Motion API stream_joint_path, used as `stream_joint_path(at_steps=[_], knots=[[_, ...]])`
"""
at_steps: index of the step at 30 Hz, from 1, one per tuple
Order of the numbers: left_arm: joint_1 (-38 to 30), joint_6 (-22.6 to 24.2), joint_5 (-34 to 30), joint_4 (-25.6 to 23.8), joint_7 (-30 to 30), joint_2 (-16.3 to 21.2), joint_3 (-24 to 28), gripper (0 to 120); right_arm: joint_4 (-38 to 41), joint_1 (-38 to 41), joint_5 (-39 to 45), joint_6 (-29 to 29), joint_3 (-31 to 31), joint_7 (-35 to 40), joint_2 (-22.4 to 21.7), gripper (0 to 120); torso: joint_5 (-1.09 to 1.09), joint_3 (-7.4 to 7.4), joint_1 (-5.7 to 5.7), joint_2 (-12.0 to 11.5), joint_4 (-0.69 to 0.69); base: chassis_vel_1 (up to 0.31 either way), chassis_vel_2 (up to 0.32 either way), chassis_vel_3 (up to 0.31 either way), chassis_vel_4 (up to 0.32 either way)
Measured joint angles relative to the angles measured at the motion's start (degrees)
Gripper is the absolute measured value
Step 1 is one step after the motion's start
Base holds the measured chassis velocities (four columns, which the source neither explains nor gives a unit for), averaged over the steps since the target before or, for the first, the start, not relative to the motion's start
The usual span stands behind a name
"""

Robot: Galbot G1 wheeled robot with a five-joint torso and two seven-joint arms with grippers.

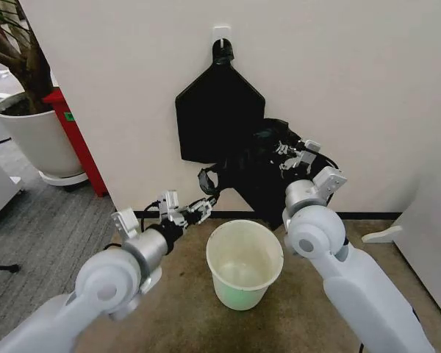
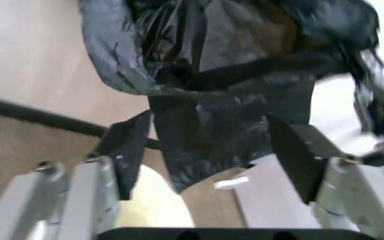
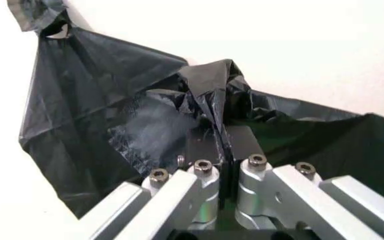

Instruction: Place the garbage bag over the trash bin.

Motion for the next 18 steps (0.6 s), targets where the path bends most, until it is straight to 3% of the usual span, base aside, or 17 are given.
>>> stream_joint_path(at_steps=[3, 7, 13, 18], knots=[[-3.4, -0.7, -7.5, 2.4, -4.0, -2.3, 0.1, 85, 0.3, -0.8, 0.2, 0.1, 0.7, -0.4, -0.7, 0, 0.00, 0.00, 0.00, 0.0, 0.00, 0.000, 0.000, 0.000, 0.000], [-6.5, -1.4, -10.6, 5.3, -5.2, -4.2, 0.4, 97, 0.6, -1.6, 0.3, 0.1, 1.2, -0.8, -1.2, 0, 0.00, 0.00, 0.00, 0.0, 0.00, 0.000, 0.000, 0.000, 0.000], [-11.8, -1.2, -16.5, 11.2, -9.0, -8.6, 1.2, 100, 1.6, -3.1, 0.8, 0.1, 2.1, -1.0, -2.1, 0, 0.00, 0.00, 0.00, 0.0, -0.01, 0.000, 0.000, 0.000, 0.000], [-12.2, -0.9, -18.6, 12.3, -10.6, -11.0, 1.8, 100, 2.2, -3.5, 1.7, 0.2, 3.0, -1.0, -3.1, 0, 0.00, 0.00, 0.00, 0.0, 0.00, 0.000, 0.000, 0.000, 0.000]])
